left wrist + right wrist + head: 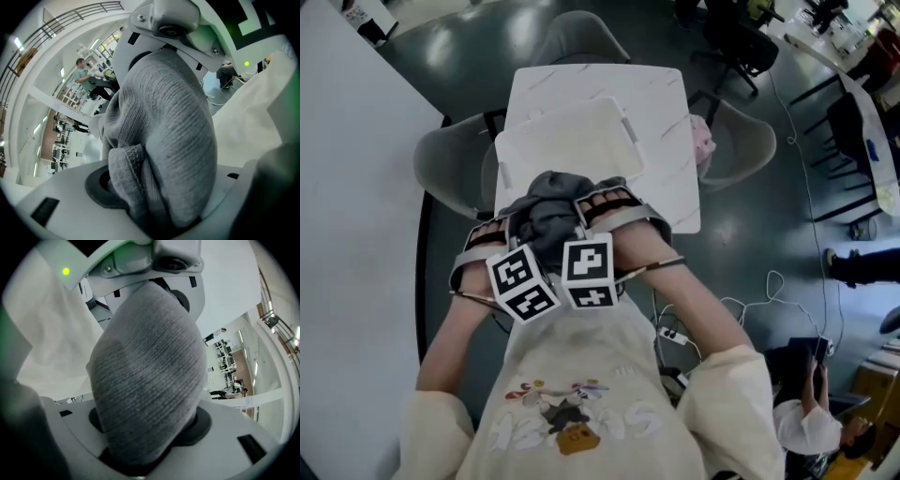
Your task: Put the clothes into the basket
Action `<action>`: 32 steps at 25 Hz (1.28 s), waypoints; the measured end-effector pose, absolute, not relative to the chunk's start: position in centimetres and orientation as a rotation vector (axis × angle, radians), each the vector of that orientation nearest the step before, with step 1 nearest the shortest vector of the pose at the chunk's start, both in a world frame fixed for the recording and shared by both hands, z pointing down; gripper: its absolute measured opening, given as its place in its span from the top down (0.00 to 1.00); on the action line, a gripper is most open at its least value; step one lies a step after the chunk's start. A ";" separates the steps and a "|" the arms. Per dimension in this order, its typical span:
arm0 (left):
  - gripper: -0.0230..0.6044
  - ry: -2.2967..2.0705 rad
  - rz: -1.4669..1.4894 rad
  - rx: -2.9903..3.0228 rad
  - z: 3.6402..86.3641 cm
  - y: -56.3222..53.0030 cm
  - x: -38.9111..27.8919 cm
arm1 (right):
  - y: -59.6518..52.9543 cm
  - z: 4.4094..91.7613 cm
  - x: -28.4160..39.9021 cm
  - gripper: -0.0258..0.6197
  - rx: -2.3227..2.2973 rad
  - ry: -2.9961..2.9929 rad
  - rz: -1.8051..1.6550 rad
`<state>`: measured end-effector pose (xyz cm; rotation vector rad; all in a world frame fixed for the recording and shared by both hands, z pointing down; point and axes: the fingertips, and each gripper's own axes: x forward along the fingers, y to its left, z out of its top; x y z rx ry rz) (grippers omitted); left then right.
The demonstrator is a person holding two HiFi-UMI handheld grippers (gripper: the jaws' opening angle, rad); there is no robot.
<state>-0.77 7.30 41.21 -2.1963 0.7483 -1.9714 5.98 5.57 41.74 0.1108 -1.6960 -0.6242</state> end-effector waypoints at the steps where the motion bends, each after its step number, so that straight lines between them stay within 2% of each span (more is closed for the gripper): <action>1: 0.51 0.759 -1.971 -2.197 41.0 6.7 -0.9 | 4.9 41.5 5.8 0.56 0.108 -1.693 -0.632; 19: 0.51 0.735 -1.939 -2.211 40.7 -8.0 -2.1 | -9.5 40.5 4.6 0.55 0.139 -1.659 -0.638; 32: 0.51 0.748 -1.931 -2.267 44.3 -14.3 -2.6 | -15.7 44.1 4.2 0.56 0.136 -1.642 -0.597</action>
